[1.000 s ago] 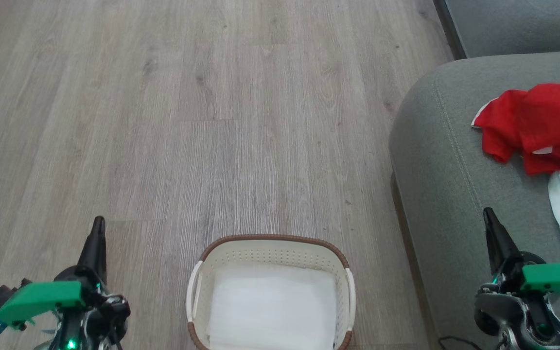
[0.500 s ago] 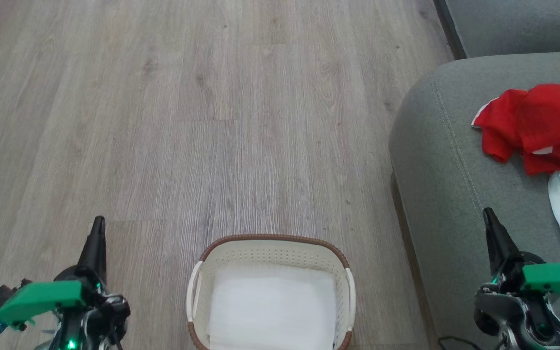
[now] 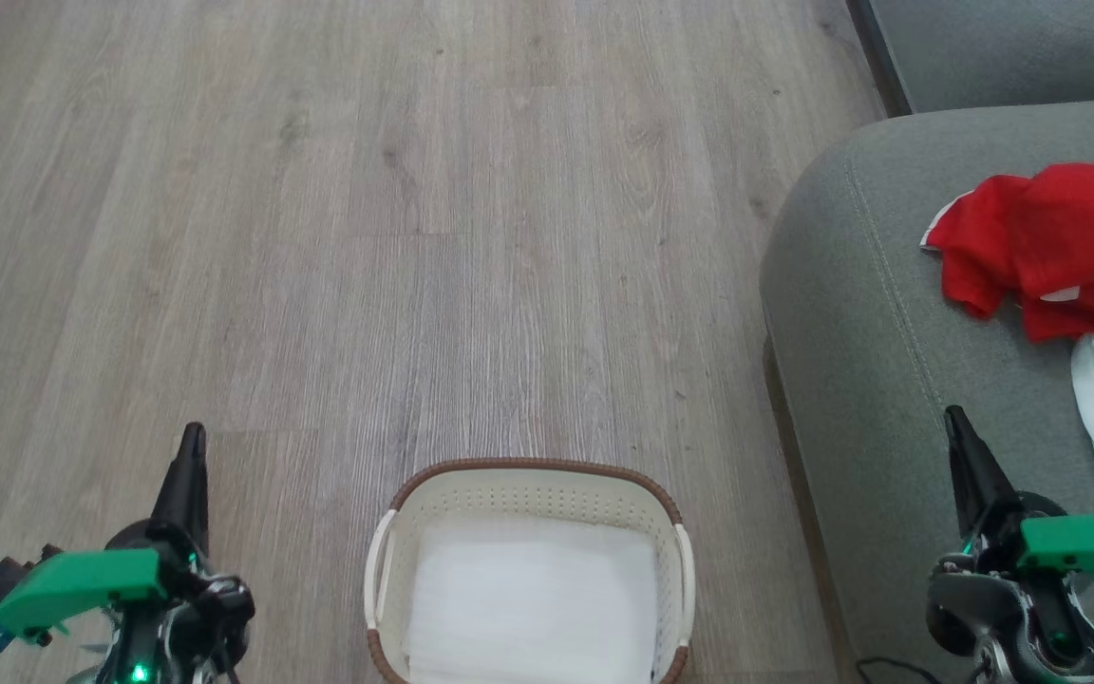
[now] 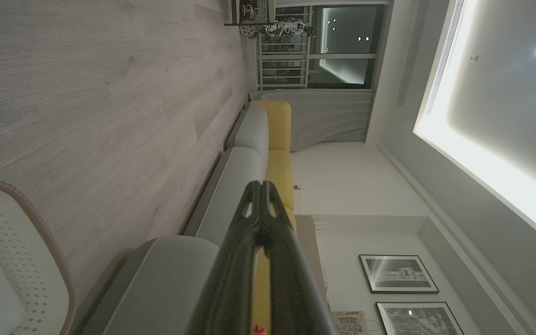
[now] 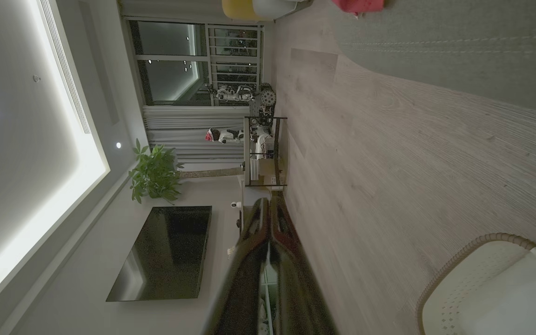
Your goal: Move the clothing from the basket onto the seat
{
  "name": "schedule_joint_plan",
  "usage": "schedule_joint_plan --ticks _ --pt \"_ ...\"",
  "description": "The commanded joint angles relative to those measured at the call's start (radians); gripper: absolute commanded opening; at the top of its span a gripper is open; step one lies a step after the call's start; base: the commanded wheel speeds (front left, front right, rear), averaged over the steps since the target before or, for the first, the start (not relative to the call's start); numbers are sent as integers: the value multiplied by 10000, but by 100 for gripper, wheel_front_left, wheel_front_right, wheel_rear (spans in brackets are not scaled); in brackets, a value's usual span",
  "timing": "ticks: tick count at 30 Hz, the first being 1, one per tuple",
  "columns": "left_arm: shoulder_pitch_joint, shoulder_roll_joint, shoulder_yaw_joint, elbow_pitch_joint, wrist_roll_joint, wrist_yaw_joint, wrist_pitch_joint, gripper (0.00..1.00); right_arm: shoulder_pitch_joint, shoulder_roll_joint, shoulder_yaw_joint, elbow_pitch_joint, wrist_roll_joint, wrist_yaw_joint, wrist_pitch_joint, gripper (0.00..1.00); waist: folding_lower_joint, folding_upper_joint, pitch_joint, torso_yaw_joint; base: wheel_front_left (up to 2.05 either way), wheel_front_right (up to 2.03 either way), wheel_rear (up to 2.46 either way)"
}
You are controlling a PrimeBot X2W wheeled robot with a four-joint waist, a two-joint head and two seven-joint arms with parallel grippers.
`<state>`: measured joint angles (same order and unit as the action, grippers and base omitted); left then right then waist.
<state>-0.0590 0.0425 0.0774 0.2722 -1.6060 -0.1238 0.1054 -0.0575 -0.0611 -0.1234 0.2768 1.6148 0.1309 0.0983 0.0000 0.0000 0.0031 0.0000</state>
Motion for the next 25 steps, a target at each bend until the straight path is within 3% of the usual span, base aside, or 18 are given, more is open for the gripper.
schedule_joint_plan --ticks 1,25 --pt "-491 82 370 -269 -21 -69 83 0 -497 50 170 -324 -1 -2 90 0 0 0 0 0 0 0 0" --pt "-491 80 372 -269 -19 -69 85 0 -500 67 145 -323 -22 -2 110 0 0 0 0 0 0 0 0"
